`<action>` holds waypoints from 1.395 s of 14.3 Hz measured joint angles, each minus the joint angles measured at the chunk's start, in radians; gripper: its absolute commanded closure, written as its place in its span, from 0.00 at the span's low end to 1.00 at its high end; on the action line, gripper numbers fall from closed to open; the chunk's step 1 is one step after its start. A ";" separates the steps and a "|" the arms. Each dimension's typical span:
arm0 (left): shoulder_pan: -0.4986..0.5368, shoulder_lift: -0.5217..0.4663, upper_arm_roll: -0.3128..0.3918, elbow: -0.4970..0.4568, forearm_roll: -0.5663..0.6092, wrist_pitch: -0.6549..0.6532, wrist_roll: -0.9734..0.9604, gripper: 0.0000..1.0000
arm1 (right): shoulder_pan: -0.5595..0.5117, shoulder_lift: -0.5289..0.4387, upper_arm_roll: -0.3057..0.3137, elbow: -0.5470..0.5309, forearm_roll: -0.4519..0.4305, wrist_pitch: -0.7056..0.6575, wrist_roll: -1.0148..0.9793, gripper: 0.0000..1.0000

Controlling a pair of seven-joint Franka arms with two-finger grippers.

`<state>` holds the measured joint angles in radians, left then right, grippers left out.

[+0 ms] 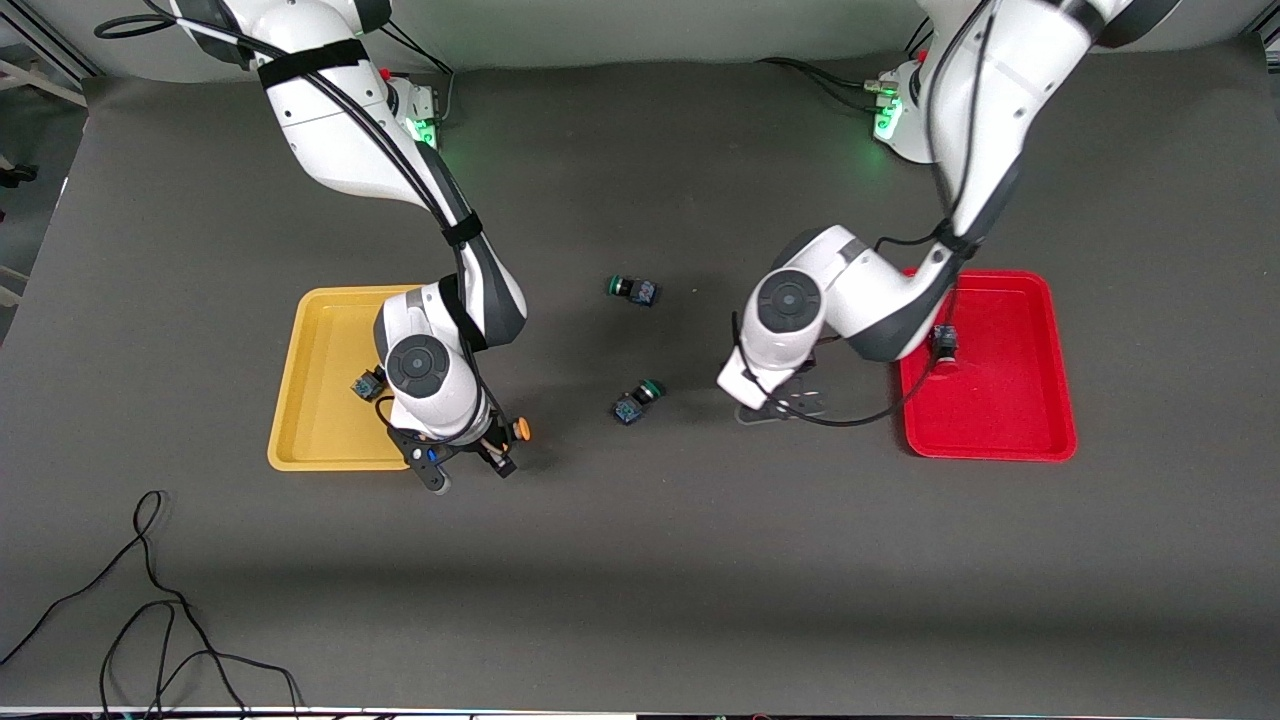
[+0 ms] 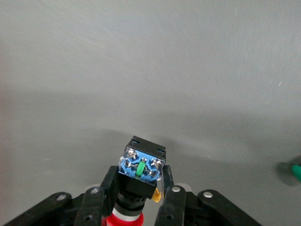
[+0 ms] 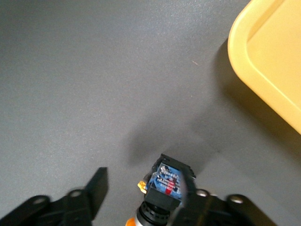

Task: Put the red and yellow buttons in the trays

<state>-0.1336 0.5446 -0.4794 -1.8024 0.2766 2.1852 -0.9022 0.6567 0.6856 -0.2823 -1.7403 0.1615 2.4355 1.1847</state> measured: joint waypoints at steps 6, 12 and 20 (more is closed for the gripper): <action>0.319 -0.246 0.005 -0.076 -0.138 -0.257 0.434 0.89 | -0.020 -0.046 -0.002 0.006 0.000 -0.062 -0.040 1.00; 0.649 -0.282 0.016 -0.294 -0.044 -0.068 0.774 0.86 | -0.114 -0.217 -0.015 0.012 0.001 -0.317 -0.249 0.31; 0.722 -0.205 0.012 -0.406 0.068 0.100 0.776 0.00 | -0.041 -0.112 0.004 -0.038 0.199 -0.050 -0.234 0.00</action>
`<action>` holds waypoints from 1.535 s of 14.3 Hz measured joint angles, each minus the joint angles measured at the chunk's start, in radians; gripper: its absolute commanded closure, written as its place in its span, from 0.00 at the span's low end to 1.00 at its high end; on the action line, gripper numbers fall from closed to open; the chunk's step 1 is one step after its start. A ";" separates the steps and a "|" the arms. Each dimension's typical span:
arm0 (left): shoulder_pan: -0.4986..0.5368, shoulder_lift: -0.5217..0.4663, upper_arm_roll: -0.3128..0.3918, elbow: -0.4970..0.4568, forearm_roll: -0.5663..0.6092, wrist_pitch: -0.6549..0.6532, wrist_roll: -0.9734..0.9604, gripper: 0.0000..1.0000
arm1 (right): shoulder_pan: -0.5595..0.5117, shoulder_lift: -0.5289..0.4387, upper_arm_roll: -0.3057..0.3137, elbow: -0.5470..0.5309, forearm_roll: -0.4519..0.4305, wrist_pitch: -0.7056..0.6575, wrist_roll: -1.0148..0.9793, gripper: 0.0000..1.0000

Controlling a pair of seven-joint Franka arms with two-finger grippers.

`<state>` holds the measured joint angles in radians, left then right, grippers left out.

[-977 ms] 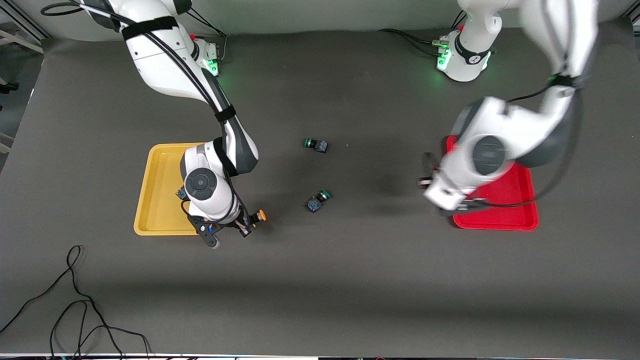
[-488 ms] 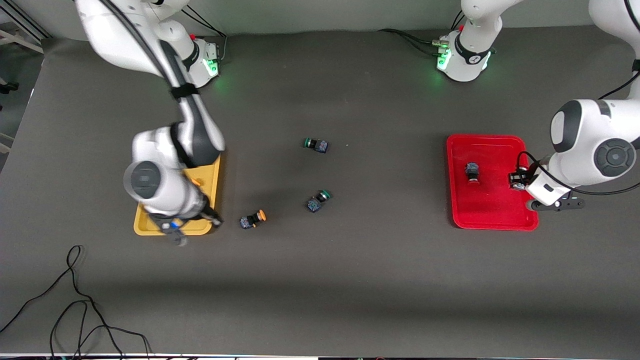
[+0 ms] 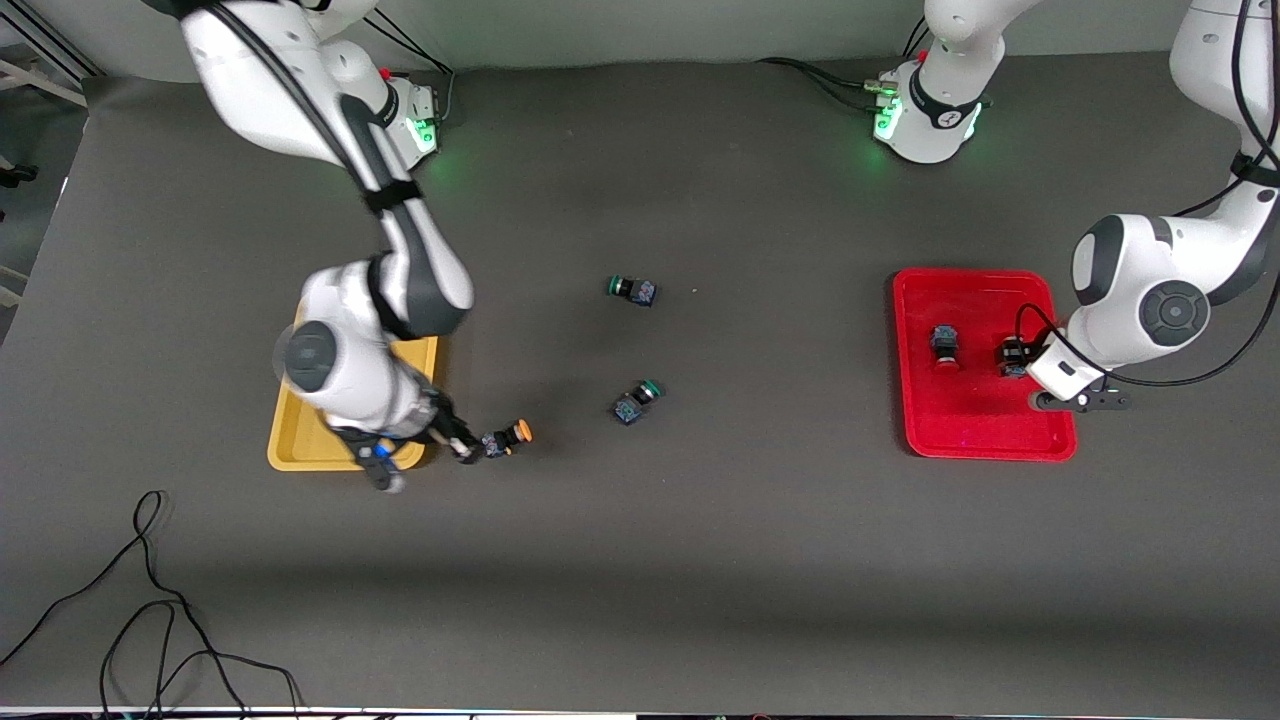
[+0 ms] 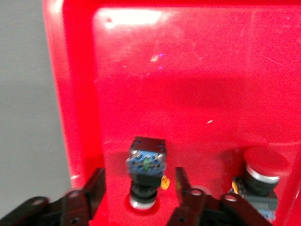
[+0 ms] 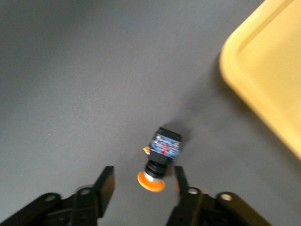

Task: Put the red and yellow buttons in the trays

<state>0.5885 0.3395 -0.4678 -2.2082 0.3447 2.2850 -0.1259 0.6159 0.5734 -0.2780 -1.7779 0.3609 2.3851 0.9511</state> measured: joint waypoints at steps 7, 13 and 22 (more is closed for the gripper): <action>0.000 -0.168 -0.049 0.354 -0.172 -0.533 0.197 0.00 | 0.024 0.152 0.002 -0.001 0.015 0.135 0.017 1.00; -0.086 -0.352 -0.003 0.430 -0.290 -0.691 0.247 0.00 | 0.020 0.118 -0.009 0.011 0.032 0.088 0.013 1.00; -0.695 -0.353 0.524 0.519 -0.294 -0.748 0.245 0.00 | -0.080 -0.172 -0.271 -0.146 0.033 -0.259 -0.532 1.00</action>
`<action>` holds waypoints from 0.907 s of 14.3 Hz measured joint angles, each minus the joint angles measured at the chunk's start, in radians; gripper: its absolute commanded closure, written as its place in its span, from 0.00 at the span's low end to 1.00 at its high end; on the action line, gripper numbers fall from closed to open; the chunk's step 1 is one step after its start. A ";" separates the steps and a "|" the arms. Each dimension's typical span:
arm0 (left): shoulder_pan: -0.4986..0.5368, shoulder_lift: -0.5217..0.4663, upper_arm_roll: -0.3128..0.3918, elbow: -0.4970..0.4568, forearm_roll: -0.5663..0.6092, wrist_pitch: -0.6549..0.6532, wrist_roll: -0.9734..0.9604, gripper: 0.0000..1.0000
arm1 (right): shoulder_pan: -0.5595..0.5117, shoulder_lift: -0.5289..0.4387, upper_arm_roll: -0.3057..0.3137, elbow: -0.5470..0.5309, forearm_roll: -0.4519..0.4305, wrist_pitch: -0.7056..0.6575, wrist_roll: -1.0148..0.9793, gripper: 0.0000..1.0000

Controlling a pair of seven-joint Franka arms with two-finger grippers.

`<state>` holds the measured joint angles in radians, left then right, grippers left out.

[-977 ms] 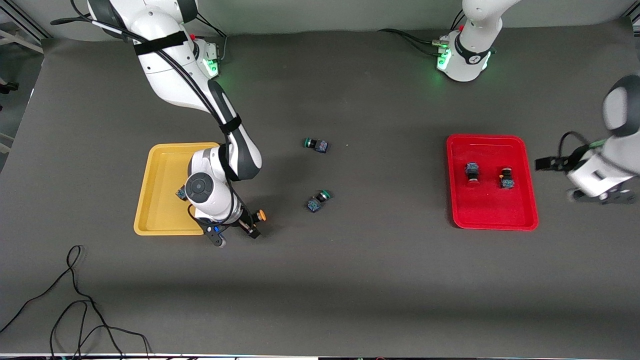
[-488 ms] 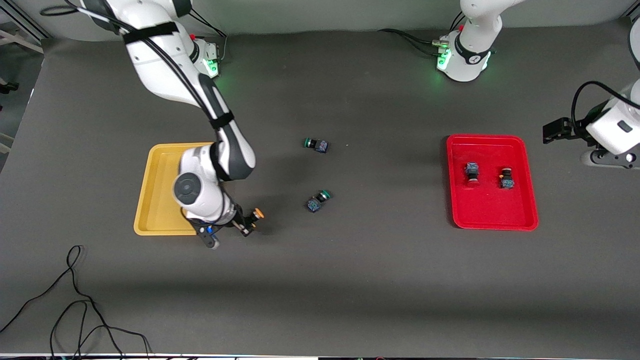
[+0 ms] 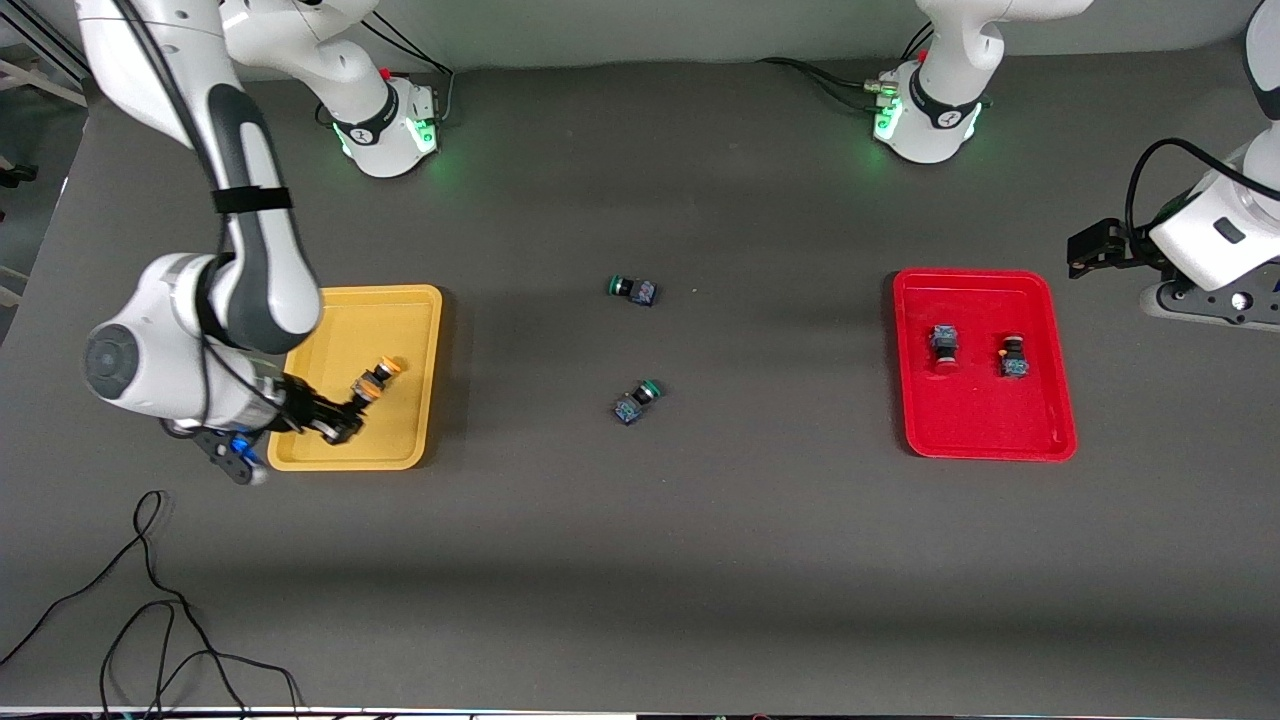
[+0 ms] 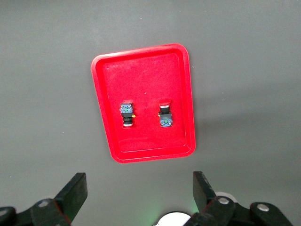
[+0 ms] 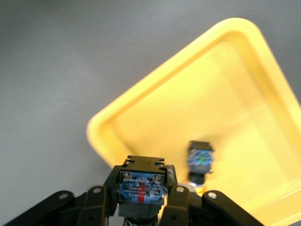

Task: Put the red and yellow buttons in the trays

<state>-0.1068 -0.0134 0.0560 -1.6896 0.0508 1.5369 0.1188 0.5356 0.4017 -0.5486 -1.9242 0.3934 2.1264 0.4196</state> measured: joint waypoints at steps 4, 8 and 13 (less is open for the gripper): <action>0.000 0.001 0.005 0.028 -0.017 0.001 -0.009 0.00 | 0.020 0.052 0.008 -0.074 0.002 0.136 -0.012 0.00; 0.024 0.006 -0.018 0.040 -0.035 0.003 -0.024 0.00 | 0.026 0.038 0.007 -0.059 0.003 0.138 -0.012 0.00; 0.034 0.009 -0.031 0.045 -0.037 0.003 -0.025 0.00 | 0.035 -0.168 0.009 0.027 -0.056 0.015 -0.023 0.00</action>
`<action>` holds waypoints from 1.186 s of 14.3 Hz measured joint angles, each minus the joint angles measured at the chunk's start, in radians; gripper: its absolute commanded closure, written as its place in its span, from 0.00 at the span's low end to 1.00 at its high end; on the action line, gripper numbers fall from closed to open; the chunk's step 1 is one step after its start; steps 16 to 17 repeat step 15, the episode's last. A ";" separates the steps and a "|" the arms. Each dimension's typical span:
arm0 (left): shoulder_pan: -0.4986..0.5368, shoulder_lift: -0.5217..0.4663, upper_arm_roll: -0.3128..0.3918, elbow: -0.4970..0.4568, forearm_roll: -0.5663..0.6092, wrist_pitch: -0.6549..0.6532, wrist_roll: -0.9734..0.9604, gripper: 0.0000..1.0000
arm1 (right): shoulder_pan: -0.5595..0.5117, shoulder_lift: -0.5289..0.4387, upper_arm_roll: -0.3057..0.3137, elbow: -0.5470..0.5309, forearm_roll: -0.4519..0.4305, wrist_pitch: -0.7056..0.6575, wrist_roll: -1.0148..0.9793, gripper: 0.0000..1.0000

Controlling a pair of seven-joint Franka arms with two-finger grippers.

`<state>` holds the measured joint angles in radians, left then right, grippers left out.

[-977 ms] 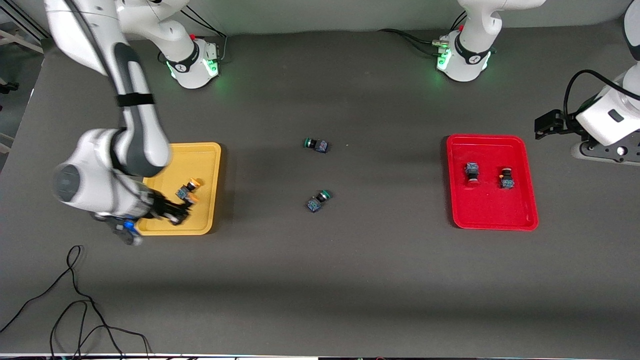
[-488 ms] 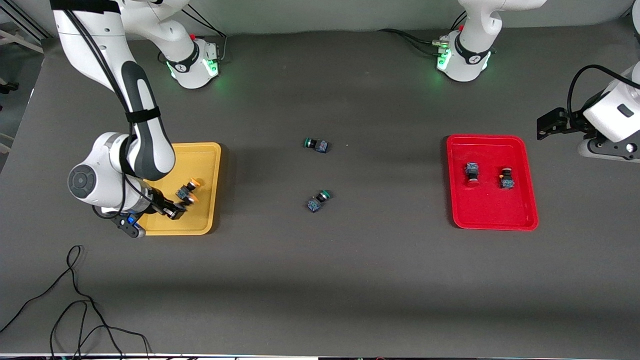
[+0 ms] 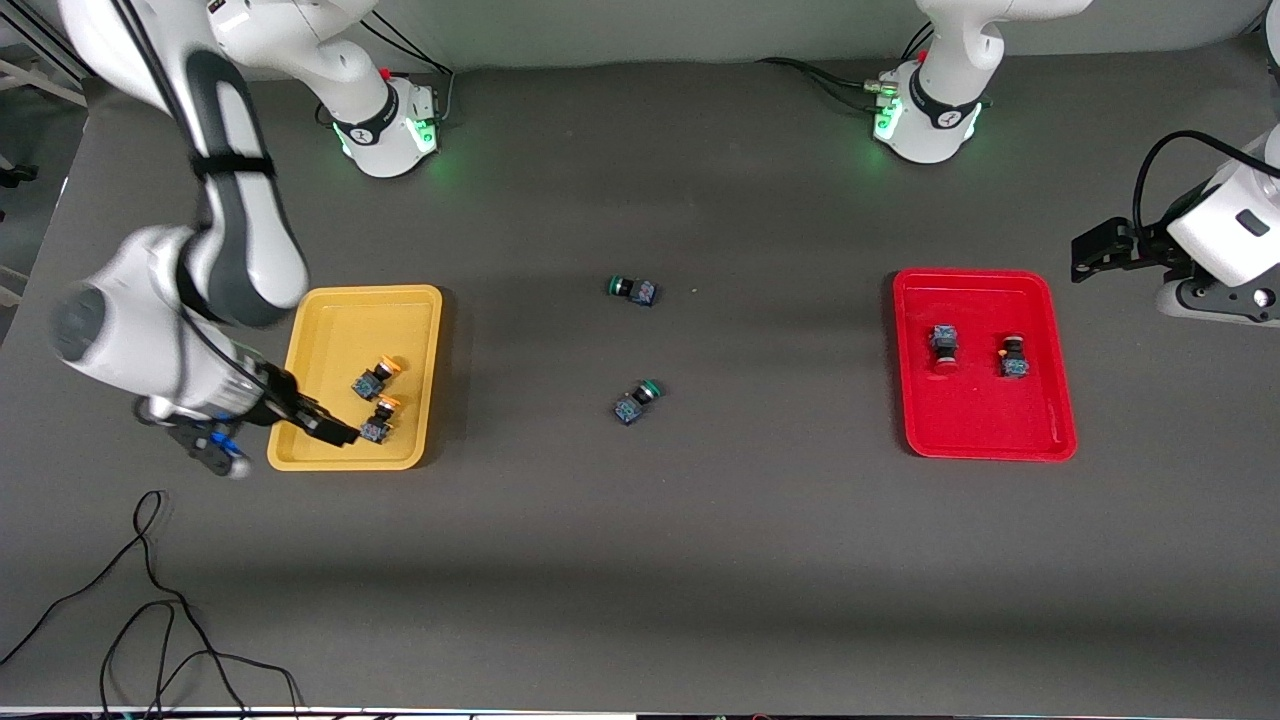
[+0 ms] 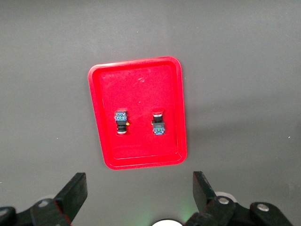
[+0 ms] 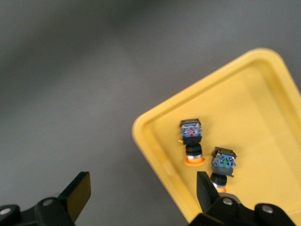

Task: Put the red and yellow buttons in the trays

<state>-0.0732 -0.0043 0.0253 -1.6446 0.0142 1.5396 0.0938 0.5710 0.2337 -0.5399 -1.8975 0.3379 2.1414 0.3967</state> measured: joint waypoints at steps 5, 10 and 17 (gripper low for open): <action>0.005 0.001 -0.001 0.005 -0.003 -0.002 0.000 0.00 | -0.109 -0.281 0.200 0.023 -0.196 -0.194 -0.005 0.00; 0.006 0.001 -0.004 0.006 -0.012 -0.003 -0.018 0.00 | -0.339 -0.440 0.428 0.050 -0.275 -0.380 -0.178 0.00; 0.010 0.001 -0.005 0.007 -0.014 -0.004 -0.018 0.00 | -0.381 -0.462 0.433 0.128 -0.318 -0.541 -0.273 0.00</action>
